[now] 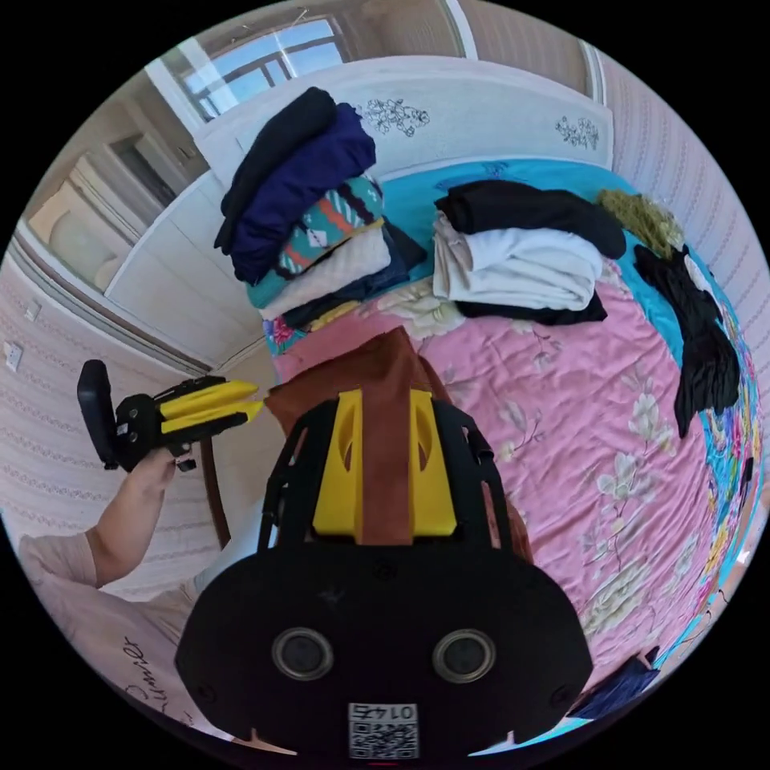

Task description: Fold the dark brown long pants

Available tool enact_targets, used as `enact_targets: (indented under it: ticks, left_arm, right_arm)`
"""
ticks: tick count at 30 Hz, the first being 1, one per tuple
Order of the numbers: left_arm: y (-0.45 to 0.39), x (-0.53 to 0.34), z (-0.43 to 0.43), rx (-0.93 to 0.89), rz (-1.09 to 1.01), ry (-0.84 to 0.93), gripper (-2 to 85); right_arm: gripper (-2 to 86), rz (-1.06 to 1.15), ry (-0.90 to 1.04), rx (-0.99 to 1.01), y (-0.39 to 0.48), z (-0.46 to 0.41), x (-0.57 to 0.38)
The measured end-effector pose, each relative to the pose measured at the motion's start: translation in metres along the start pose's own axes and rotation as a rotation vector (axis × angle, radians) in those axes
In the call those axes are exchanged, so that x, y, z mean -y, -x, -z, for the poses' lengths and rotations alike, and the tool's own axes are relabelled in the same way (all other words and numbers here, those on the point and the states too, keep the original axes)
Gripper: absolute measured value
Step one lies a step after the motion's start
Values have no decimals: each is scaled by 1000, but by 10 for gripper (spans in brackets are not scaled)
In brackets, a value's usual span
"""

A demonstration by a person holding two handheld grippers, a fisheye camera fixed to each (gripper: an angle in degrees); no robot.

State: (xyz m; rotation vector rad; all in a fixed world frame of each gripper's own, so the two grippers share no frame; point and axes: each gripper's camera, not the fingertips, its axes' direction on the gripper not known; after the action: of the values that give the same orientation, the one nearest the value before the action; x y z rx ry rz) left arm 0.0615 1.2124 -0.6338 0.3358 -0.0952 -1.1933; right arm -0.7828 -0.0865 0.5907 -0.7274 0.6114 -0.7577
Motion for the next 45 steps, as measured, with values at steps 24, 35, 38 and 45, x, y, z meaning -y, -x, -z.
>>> enact_targets:
  ticks: [24,35,38,45]
  left_arm:
    - [-186,-76,-119,-184,-436,122,-10]
    - [-224,-99,-132,-114,-562,155,-10]
    - [-232,-107,-136,-92,-585,135,-10]
    - [-244,-121,-111,-52,-566,48,-6]
  right_arm:
    - [-6,-112,199,-238,-45,-125,-79]
    - [-4,-110,214,-270,-53,-149,-102]
    - [-4,-142,212,-263,-61,-157,-115]
    - [-4,-196,77,-158,-81,-144,-184]
